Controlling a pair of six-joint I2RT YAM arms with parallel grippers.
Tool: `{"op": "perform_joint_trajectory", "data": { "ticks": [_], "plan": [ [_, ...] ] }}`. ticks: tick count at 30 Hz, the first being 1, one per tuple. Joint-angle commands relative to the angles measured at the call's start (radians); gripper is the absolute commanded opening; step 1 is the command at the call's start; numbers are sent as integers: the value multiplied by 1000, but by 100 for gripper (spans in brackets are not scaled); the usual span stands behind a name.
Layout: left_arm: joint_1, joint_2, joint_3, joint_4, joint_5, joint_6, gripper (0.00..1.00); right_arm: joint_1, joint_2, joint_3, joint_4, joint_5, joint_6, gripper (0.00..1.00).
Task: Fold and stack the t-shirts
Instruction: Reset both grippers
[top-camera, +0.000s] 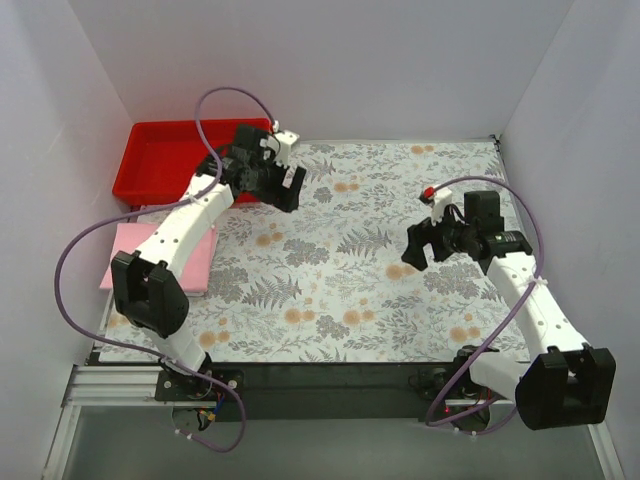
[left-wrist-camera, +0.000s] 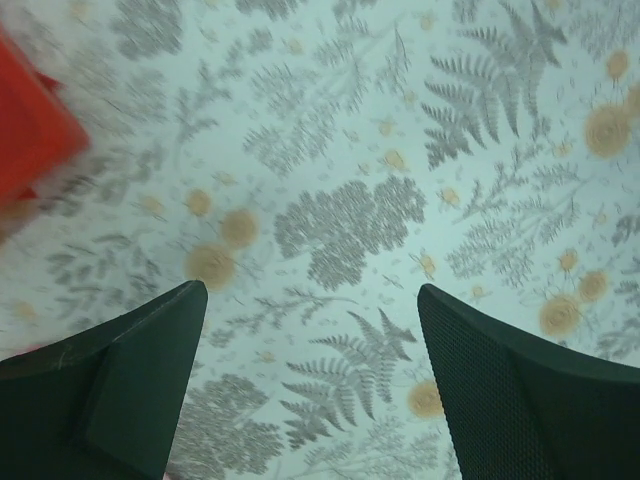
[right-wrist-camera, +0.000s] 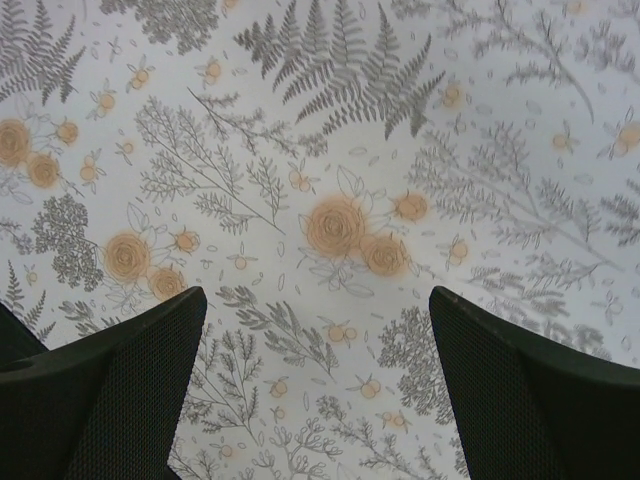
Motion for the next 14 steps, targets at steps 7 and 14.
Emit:
{"op": "perform_joint_trajectory", "data": {
  "ticks": [7,14],
  "plan": [
    [-34,-323,-477,141,89,-98,87,-68,-142,-181,-28,80,43,98],
    [-37,-455,-587,124,33,-90,88,-87,-130,-173,-34,49,51,98]
  ]
}}
